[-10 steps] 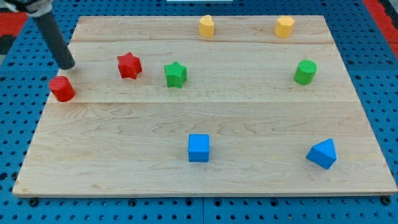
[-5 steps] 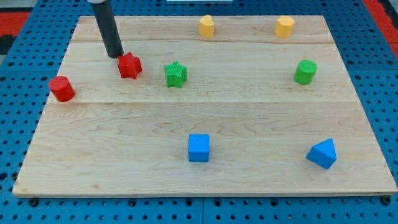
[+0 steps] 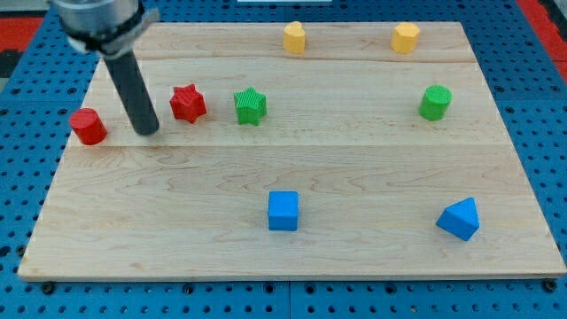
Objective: Slide the red circle towards the red star
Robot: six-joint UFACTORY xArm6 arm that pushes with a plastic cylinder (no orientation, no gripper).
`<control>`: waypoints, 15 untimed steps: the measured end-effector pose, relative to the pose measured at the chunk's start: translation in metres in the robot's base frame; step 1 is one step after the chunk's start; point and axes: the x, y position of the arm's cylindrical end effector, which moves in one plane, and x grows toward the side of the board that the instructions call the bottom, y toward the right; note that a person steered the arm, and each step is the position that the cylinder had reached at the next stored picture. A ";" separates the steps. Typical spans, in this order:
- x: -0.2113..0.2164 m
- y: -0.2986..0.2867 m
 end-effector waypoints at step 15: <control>-0.034 -0.058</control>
